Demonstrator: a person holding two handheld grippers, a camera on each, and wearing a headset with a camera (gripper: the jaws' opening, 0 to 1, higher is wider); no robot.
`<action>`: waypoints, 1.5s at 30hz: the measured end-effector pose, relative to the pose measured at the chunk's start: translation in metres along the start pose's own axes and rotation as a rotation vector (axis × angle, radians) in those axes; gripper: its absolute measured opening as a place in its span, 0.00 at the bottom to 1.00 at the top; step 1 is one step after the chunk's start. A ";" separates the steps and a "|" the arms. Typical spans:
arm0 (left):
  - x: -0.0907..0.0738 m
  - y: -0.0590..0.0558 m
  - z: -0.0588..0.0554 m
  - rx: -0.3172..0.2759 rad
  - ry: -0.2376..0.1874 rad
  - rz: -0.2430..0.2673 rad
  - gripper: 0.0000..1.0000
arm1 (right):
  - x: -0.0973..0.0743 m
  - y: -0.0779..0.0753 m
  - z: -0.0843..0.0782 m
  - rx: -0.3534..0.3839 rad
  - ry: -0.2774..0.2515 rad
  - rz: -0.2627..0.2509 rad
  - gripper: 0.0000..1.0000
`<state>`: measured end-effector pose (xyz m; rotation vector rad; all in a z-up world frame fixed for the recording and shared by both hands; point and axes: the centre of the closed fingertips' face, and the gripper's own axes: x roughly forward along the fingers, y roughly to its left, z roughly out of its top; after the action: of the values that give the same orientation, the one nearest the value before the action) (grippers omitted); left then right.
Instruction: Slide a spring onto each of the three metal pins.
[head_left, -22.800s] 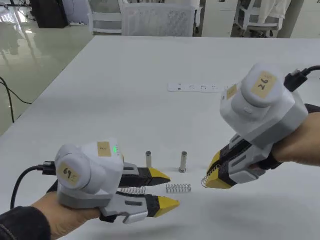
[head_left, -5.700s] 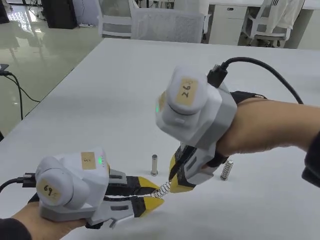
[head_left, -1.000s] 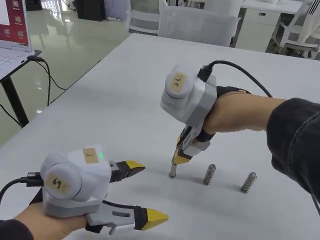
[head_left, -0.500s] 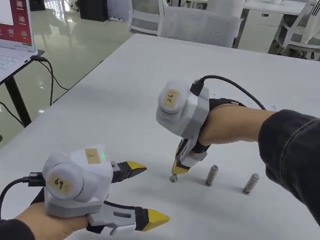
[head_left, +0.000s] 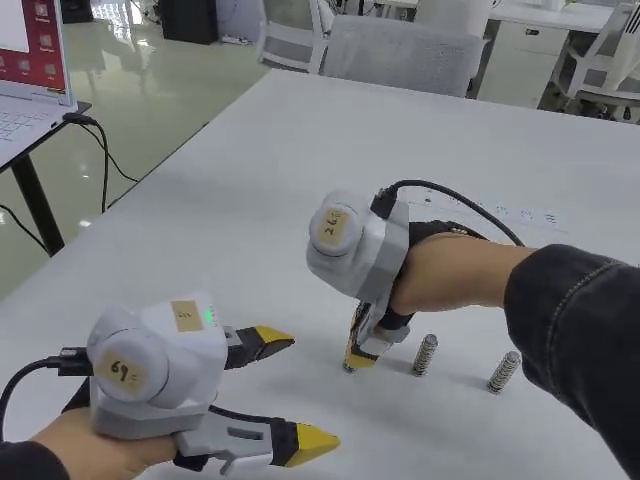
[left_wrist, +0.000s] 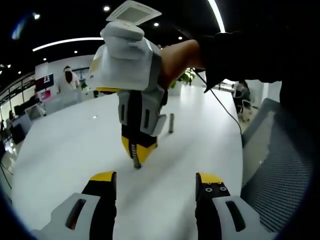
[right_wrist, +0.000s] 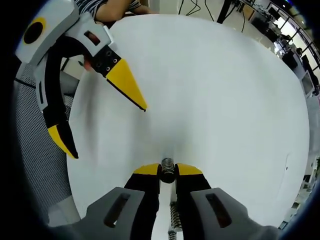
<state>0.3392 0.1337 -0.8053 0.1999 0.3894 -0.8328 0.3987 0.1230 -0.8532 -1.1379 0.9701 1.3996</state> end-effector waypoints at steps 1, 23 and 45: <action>0.000 0.000 0.000 0.000 0.002 -0.001 0.59 | 0.000 0.000 0.000 0.001 0.002 0.000 0.09; 0.001 -0.001 0.003 0.007 0.001 -0.004 0.59 | -0.010 0.001 -0.002 0.013 -0.031 -0.013 0.24; 0.006 -0.001 0.009 0.023 0.006 -0.012 0.59 | -0.059 -0.007 -0.016 0.080 -0.167 -0.103 0.30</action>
<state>0.3442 0.1264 -0.7998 0.2215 0.3871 -0.8490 0.4083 0.0947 -0.7988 -0.9813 0.8293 1.3380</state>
